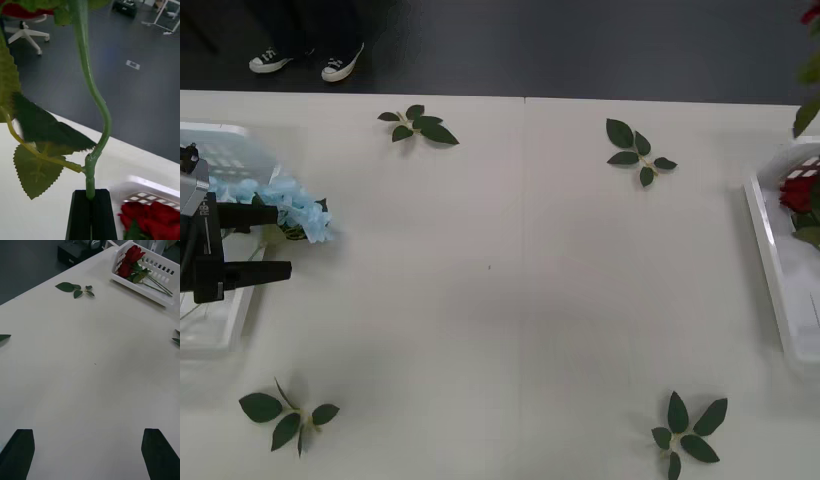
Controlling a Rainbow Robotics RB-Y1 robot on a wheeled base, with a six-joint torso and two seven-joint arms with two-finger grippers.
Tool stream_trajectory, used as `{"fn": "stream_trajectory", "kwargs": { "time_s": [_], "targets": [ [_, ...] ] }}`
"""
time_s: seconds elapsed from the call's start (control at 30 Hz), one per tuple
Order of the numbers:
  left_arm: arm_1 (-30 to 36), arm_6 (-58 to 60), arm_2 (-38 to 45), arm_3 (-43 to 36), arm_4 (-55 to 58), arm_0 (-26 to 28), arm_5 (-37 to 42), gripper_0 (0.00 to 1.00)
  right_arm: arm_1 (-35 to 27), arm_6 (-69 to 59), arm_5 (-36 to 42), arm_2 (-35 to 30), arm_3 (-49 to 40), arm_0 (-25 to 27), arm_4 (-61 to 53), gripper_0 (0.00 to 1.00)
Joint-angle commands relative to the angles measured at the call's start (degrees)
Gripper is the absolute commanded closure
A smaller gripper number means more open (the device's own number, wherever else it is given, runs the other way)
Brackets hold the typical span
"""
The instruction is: Put the red flowers into the right box and the blue flowers into the left box
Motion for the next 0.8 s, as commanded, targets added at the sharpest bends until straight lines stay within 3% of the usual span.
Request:
{"fn": "stream_trajectory", "kwargs": {
  "time_s": [0.03,0.2,0.37,0.5,0.8],
  "targets": [
    [2.06,-3.57,0.33,-1.37,0.29,-0.84,-0.41,0.17,-3.98,-1.71,-0.86,-4.72,3.81,2.24,-3.18,1.00],
    [2.06,-3.57,0.33,-1.37,0.29,-0.84,-0.41,0.17,-8.90,-2.59,-1.04,-9.11,12.16,3.47,-8.62,1.00],
    [2.06,-3.57,0.33,-1.37,0.29,-0.84,-0.41,0.17,-13.73,-2.85,-1.04,-8.76,21.21,3.65,-9.42,1.00],
    [2.06,-3.57,0.33,-1.37,0.29,-0.84,-0.41,0.17,-16.11,-2.24,-2.09,-4.81,27.37,3.65,-6.52,1.00],
    [2.06,-3.57,0.33,-1.37,0.29,-0.84,-0.41,0.17,-15.75,-2.15,-2.36,5.57,30.18,2.86,-2.47,1.00]
  ]
}}
